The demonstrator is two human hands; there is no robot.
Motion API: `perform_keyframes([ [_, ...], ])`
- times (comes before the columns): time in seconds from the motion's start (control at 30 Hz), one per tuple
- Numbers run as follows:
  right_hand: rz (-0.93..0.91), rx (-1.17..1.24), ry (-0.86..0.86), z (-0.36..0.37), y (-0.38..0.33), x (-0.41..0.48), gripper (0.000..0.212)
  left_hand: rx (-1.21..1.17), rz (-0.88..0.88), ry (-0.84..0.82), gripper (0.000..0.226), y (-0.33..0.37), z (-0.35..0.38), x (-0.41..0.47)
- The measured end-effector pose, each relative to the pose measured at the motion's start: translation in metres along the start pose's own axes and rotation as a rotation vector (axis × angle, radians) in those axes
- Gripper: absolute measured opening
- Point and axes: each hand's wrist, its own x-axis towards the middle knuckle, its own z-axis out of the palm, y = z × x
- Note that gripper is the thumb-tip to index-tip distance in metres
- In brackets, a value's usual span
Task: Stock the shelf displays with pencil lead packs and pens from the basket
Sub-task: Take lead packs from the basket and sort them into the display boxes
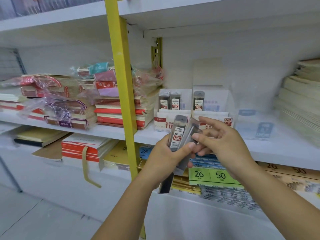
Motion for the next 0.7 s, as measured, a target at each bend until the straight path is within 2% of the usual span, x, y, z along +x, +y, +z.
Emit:
perform_keyframes([
  [0.3,-0.043,0.03,-0.013,-0.013,-0.002,-0.005,0.047,0.081,-0.014,0.004,0.029,-0.002,-0.006,-0.005],
  [0.43,-0.04,0.032,-0.005,-0.012,-0.003,-0.006,0.048,0.057,-0.022,0.006,0.017,-0.003,-0.005,-0.006],
  [0.57,-0.047,-0.011,0.015,-0.012,0.002,-0.005,0.032,0.012,-0.046,0.006,0.019,-0.006,-0.003,-0.007],
  [0.7,-0.029,0.028,-0.025,-0.021,0.001,0.0,0.031,-0.059,-0.086,0.083,0.015,-0.01,-0.007,-0.005],
])
